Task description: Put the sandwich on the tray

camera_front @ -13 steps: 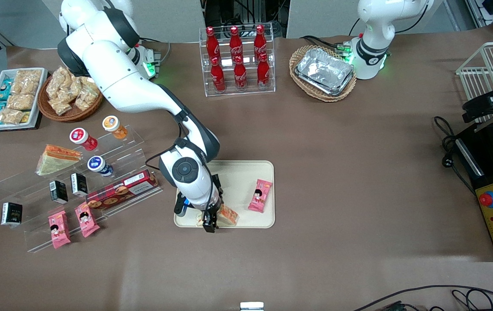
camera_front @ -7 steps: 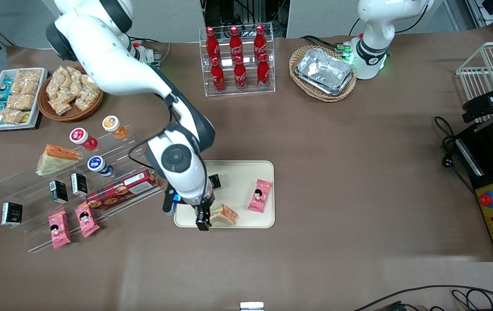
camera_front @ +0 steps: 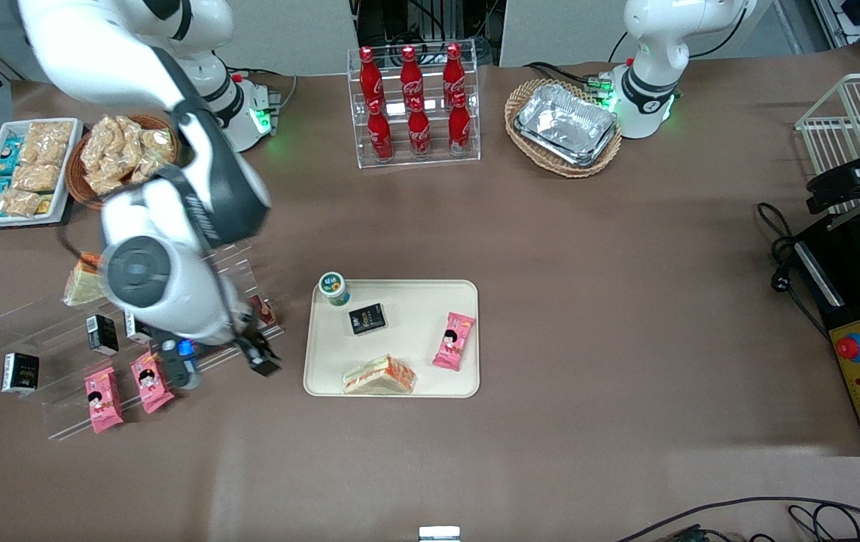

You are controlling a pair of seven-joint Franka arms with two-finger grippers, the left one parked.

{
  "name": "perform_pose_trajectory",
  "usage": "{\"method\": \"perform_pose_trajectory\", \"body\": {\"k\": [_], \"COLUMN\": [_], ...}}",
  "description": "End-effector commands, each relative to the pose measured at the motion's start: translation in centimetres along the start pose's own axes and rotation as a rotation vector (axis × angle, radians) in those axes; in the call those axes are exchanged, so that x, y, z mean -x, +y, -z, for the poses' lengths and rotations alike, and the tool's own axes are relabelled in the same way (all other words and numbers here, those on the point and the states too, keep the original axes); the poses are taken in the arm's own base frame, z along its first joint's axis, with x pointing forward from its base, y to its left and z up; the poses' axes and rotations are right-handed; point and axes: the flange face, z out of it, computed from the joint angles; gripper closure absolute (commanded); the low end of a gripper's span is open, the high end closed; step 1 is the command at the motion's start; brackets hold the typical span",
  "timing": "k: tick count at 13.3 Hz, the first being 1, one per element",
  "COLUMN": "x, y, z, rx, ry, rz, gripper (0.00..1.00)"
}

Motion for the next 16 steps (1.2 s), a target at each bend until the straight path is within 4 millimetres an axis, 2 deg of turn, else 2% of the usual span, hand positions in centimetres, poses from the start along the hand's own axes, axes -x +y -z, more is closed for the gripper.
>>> {"method": "perform_pose_trajectory", "body": {"k": [1,2,5,8,10,13,16], "x": [-7.0,-9.3,-13.5,-18.2,-18.4,-17.0,-17.7], "y": [5.6,7.3,12.1,16.7,19.4,22.9,26.0], "z": [2.6,3.2,4.9,6.2,6.5,6.6,7.0], "rx": [0.028,0.021,0.014,-0.003,-0.005,-0.015,-0.075], "ry": [-0.022,-0.027,-0.019,-0.016,-0.021,0.017,0.011], "rz": [0.394,0.49,0.752,0.906,0.912,0.906,0.915], "gripper": [0.0,0.0,0.0,0.0,0.0,0.0,0.0]}}
